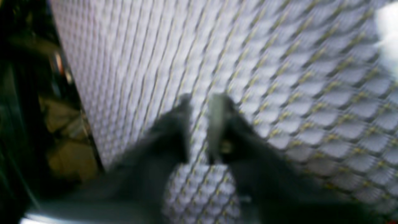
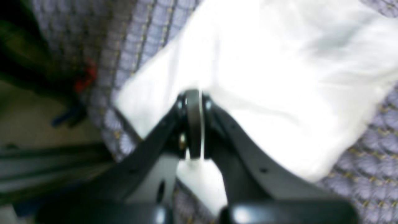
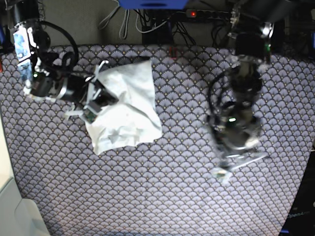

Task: Fold the T-shirt properly
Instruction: 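Release the left gripper and press the bundle flat with the right gripper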

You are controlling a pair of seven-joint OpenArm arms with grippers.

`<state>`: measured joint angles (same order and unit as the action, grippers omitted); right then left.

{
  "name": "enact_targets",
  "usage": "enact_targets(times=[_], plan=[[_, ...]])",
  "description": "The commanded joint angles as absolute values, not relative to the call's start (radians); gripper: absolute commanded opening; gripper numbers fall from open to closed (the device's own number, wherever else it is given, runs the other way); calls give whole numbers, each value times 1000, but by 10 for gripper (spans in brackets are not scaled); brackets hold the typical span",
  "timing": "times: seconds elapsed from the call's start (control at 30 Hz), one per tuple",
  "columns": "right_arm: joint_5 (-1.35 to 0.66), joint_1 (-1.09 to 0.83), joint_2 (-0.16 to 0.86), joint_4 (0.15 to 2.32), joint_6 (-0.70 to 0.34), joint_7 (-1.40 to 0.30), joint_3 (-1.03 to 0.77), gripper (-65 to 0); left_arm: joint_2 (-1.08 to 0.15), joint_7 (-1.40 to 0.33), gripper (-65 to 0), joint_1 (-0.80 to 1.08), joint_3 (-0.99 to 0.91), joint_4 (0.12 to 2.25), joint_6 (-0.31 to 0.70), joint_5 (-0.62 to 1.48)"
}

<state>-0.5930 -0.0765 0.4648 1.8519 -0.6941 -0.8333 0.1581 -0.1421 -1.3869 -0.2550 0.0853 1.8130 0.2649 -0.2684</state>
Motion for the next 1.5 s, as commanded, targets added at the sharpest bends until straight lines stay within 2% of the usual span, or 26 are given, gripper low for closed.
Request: enact_targets(times=[0.0,0.07,0.17,0.37,0.7,1.17,1.47], plan=[[-605,-65,475,1880,-698,-817,139,-650,-157,-1396,-649,-237,35,1848,266,-278],[-605,-65,475,1897,-698,-819,130,-650,-188,-1396,-620,-154,-62,1900,266,-278],[-605,-62,470,1888,-698,-814,133,-650,-217,-1396,-650,-42,-173,1960,266,-278],[-604,-36,418,1836,-698,-808,171,-650,-216,-1396,-645,110,-285,2005,268,-272],[-604,145,381,1604,-698,-803,343,-650,-191,-1396,-645,222,-297,2006,268,-271],[-604,348,398,1204,-698,-552,489,-650,-180,-1331,-645,292,-328,2006,268,-271],[-604,466,414,1179,-698,-536,495,-650,-182,-1331,-645,292,-326,2006,268,-271]])
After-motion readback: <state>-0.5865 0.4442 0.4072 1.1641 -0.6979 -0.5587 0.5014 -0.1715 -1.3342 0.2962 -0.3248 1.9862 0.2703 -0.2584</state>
